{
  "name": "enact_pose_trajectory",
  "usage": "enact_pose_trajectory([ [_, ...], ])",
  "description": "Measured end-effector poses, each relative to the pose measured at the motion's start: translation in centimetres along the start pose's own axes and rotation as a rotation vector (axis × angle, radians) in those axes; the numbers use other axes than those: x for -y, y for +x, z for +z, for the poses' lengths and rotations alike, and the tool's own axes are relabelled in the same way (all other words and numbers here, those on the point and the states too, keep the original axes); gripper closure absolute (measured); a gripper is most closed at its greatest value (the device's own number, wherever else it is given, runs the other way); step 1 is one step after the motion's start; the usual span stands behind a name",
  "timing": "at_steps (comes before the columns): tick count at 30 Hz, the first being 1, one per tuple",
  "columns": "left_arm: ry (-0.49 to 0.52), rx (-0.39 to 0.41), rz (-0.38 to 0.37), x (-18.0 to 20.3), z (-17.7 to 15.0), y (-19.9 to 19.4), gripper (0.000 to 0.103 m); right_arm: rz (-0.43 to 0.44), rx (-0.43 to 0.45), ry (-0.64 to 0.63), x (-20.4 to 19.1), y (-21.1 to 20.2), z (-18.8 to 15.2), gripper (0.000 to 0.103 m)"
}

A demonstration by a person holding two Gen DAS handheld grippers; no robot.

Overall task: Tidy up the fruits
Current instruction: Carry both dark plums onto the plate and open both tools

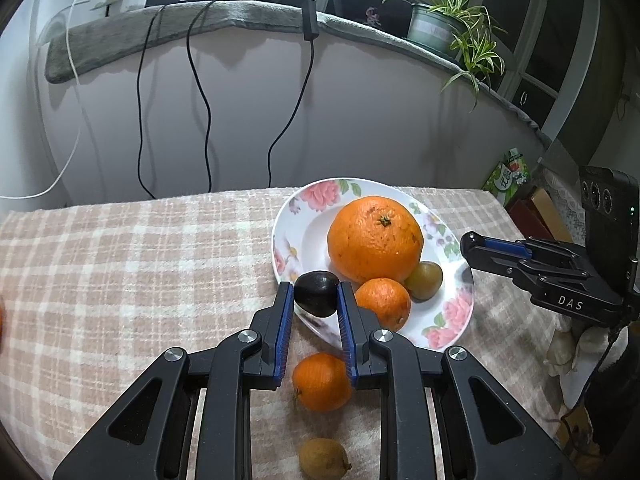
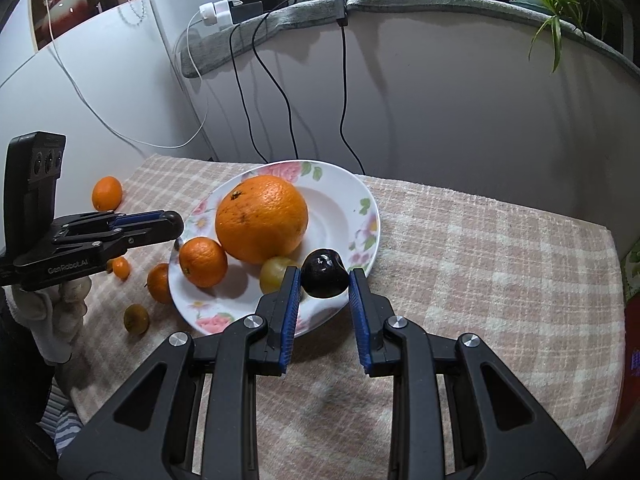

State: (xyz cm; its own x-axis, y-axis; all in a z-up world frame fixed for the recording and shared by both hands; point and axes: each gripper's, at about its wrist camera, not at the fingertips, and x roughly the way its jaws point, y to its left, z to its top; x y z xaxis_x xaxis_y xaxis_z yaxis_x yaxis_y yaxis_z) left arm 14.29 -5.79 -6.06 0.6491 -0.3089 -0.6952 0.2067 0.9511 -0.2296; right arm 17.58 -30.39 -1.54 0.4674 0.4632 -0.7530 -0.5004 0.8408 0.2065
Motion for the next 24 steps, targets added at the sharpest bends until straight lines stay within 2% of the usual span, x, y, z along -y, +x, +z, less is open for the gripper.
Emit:
enact_pose_trajectory([
  [24, 0.003, -0.001, -0.002, 0.1, 0.4, 0.5, 0.081, -0.013, -0.014, -0.01, 0.1, 1.2, 0.5, 0.077],
])
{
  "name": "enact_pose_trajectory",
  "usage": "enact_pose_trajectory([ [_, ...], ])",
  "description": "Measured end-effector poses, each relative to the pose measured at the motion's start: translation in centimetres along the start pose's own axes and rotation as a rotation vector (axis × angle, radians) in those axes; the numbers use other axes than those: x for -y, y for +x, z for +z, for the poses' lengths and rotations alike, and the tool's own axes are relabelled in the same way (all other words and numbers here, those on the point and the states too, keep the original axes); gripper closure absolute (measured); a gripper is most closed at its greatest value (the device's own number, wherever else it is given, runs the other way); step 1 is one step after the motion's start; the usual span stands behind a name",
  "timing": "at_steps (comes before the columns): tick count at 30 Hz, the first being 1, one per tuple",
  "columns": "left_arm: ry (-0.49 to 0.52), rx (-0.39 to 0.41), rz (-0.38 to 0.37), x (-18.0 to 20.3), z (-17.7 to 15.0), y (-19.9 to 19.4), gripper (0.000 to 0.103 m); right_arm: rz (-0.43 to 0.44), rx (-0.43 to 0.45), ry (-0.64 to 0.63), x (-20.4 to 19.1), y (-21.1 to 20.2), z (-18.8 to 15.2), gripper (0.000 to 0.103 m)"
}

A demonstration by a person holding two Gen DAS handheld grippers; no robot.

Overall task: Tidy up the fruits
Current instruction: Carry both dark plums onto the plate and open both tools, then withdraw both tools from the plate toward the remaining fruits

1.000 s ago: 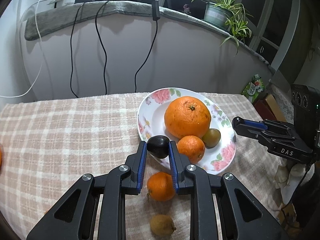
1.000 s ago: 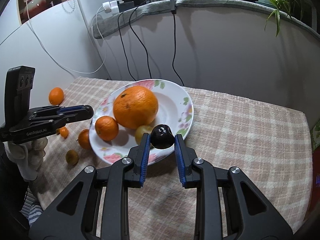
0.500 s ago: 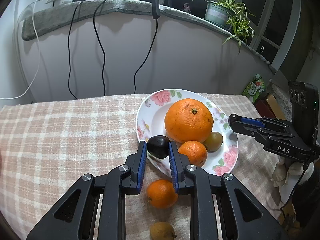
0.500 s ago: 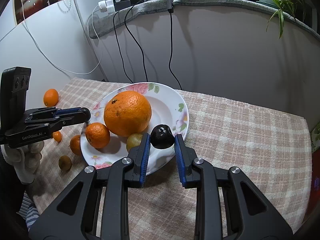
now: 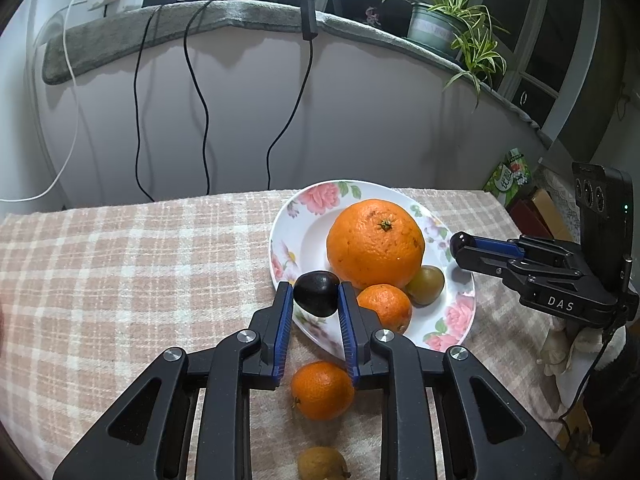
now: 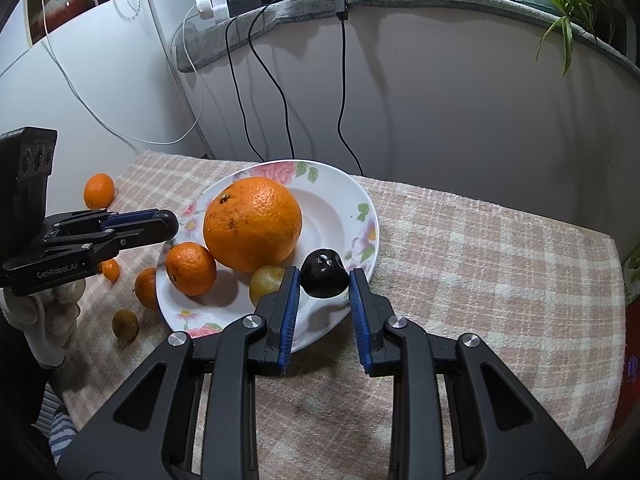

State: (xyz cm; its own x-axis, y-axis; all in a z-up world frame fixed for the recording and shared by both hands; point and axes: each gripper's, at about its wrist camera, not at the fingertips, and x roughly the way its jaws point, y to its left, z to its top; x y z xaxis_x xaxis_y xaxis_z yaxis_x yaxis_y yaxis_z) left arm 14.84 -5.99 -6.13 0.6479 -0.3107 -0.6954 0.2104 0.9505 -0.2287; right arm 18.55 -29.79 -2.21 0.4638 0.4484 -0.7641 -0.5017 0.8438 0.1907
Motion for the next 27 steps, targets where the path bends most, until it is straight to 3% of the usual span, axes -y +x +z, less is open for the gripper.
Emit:
enact_pose_trajectory([
  [3, 0.002, 0.004, -0.002, 0.0, 0.0, -0.1, 0.067, -0.005, 0.004, -0.002, -0.1, 0.0, 0.1, 0.067],
  [5, 0.004, 0.009, -0.003, 0.1, 0.1, -0.2, 0.059, -0.015, 0.016, -0.004, -0.1, -0.2, 0.1, 0.042],
  [7, 0.003, 0.016, 0.002, 0.2, 0.1, -0.3, 0.038, -0.019, 0.031, -0.006, -0.2, -0.5, 0.2, 0.038],
  [12, 0.004, 0.023, 0.007, 0.3, 0.1, -0.6, 0.025, -0.015, 0.046, 0.0, -0.2, -1.1, 0.3, 0.022],
  [15, 0.01, 0.023, 0.019, 0.5, 0.1, -0.7, 0.025, -0.022, 0.044, -0.003, -0.4, -1.1, 0.3, 0.014],
  [27, 0.019, 0.039, 0.031, 0.8, -0.2, -1.8, 0.025, -0.039, 0.029, -0.028, -1.4, -1.4, 0.0, 0.012],
])
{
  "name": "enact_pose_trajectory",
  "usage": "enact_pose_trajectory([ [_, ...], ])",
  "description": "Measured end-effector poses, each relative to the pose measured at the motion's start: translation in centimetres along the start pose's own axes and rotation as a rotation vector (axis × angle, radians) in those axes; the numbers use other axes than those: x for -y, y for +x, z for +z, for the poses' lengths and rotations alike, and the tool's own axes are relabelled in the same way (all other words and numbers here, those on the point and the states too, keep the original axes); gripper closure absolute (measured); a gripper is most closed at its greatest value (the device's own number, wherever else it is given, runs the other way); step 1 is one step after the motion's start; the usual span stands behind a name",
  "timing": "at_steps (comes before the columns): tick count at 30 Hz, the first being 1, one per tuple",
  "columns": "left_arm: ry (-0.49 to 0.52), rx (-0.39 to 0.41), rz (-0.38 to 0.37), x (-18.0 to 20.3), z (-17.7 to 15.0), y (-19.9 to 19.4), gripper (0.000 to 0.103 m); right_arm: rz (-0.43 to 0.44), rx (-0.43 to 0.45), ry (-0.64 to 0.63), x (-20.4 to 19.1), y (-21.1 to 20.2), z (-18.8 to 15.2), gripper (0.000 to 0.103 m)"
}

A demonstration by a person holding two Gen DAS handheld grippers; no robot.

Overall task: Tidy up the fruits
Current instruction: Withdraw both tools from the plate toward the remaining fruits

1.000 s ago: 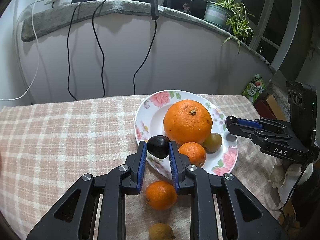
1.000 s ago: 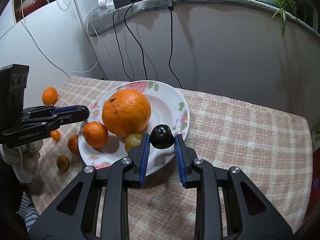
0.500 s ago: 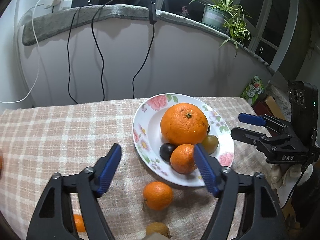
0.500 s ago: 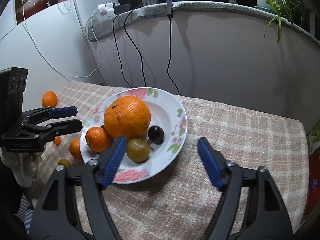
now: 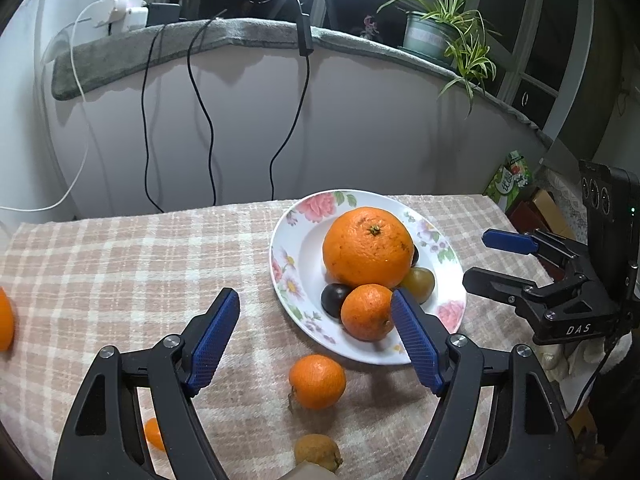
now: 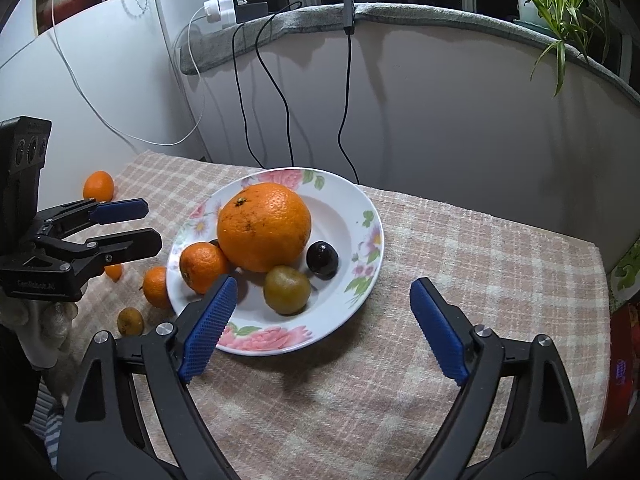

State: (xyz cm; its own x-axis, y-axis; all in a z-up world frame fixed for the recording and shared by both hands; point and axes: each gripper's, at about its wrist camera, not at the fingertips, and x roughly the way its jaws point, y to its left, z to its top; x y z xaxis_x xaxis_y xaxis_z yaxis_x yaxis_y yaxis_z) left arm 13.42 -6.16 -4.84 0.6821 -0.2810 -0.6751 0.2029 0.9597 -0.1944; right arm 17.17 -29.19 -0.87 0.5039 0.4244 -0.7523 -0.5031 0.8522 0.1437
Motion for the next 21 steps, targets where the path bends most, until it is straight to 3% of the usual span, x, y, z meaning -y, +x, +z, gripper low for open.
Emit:
enact_pose_trajectory([
  [12, -0.018, 0.034, 0.02, -1.1, -0.7, -2.6, 0.025, 0.0, 0.059, 0.009, -1.1, -2.1, -0.1, 0.012],
  [21, -0.049, 0.055, 0.052, -2.8, -1.6, -4.8, 0.025, 0.055, 0.105, 0.029, -2.6, -3.5, -0.3, 0.012],
])
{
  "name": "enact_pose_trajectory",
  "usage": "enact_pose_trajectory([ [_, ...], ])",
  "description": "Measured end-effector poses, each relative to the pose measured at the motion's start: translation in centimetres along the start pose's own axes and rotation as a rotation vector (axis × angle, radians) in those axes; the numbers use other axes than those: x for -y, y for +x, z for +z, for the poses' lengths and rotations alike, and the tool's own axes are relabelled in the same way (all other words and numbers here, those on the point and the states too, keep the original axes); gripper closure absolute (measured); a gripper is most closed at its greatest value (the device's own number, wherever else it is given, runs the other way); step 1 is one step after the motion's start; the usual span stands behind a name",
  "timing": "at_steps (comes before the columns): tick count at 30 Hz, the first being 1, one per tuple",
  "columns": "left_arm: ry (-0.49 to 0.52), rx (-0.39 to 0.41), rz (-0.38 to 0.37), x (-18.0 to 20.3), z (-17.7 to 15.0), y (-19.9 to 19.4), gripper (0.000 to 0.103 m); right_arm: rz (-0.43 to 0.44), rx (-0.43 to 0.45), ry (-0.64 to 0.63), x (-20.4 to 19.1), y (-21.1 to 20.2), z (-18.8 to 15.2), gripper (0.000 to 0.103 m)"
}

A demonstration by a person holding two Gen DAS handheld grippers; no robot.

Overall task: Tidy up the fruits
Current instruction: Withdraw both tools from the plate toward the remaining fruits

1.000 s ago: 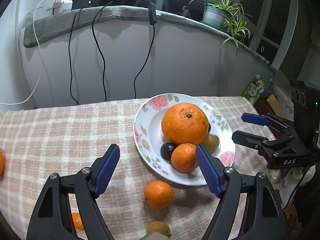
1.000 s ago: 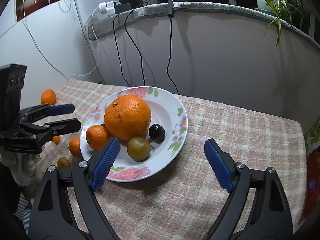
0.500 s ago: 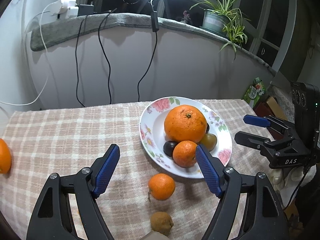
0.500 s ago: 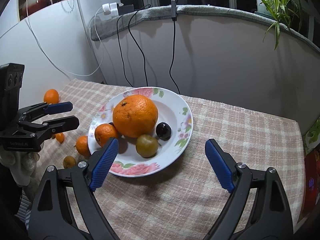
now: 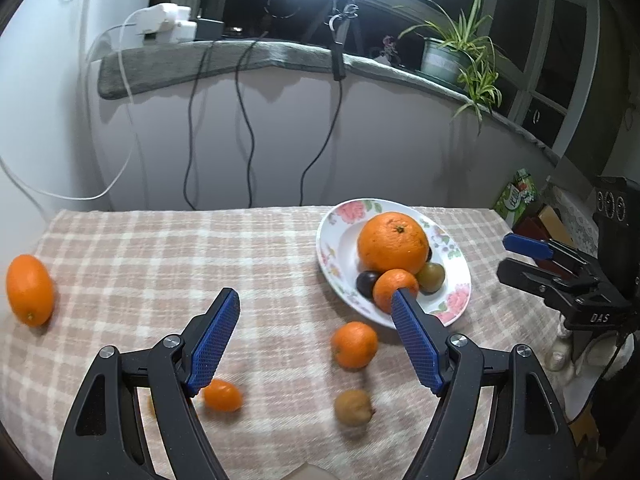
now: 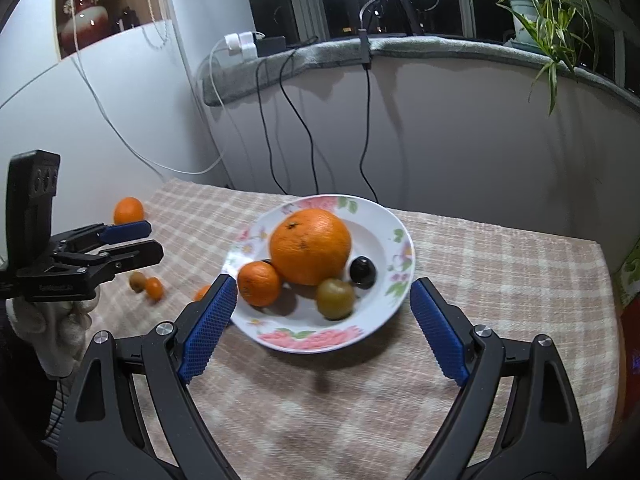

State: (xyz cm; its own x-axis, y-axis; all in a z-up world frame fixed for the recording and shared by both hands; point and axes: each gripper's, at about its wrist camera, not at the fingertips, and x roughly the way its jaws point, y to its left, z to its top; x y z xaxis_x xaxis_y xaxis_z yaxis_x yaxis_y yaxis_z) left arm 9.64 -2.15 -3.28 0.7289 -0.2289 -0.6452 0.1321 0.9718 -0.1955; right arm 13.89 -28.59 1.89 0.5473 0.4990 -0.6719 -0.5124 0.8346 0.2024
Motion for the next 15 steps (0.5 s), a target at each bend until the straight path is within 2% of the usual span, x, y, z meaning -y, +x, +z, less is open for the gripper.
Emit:
enact_pose_trajectory([
  [4, -0.033, 0.004, 0.024, -1.4, -0.6, -0.9, 0.025, 0.024, -0.002, -0.031, -1.3, -0.1, -0.3, 0.012],
  [15, -0.115, -0.03, 0.079, -5.1, -3.5, -1.9, 0.027, 0.065, -0.076, -0.125, -5.2, 1.1, -1.7, 0.012],
])
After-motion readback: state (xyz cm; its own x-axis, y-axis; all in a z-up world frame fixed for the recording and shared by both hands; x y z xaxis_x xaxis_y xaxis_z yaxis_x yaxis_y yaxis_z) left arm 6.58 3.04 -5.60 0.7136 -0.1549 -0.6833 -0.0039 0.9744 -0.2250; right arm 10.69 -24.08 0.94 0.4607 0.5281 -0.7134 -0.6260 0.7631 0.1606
